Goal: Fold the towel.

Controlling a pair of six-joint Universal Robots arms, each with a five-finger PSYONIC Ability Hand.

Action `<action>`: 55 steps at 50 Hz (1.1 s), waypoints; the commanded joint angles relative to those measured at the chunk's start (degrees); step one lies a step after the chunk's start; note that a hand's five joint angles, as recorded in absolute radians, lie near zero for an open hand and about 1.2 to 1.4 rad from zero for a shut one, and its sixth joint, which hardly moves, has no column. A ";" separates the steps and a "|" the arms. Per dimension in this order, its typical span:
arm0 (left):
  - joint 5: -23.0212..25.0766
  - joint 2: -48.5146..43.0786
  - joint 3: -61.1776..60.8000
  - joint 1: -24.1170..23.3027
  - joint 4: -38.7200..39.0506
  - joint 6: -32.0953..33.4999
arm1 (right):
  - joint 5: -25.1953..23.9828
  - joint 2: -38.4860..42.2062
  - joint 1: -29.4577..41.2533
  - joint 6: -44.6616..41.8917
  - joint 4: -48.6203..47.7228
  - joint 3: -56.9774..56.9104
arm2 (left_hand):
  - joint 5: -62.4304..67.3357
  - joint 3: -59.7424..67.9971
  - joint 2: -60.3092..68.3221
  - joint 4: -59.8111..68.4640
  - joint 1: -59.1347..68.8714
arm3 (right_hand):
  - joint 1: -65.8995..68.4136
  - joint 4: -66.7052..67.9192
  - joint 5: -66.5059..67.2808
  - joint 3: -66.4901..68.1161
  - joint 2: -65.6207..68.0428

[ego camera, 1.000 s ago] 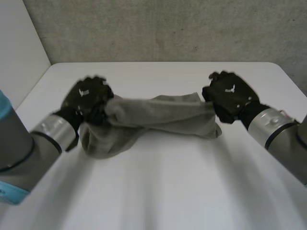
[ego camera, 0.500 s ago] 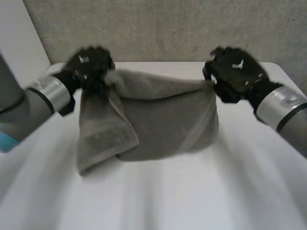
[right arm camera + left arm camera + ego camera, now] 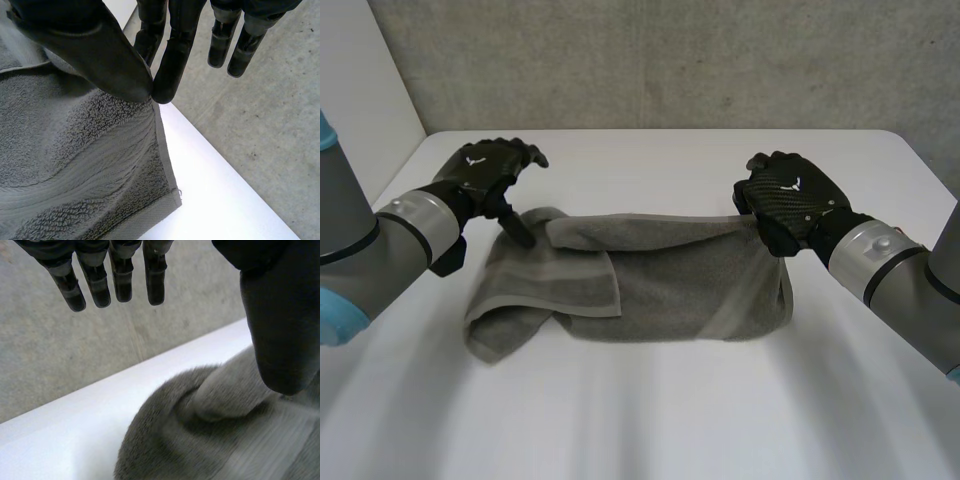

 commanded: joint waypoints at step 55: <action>-21.76 -18.73 -3.10 -22.69 14.76 8.20 | 1.31 2.28 0.43 -1.82 -2.02 2.90 | 21.25 -2.78 19.51 -3.11 18.81 | 3.69 -4.37 3.31 -2.68 4.06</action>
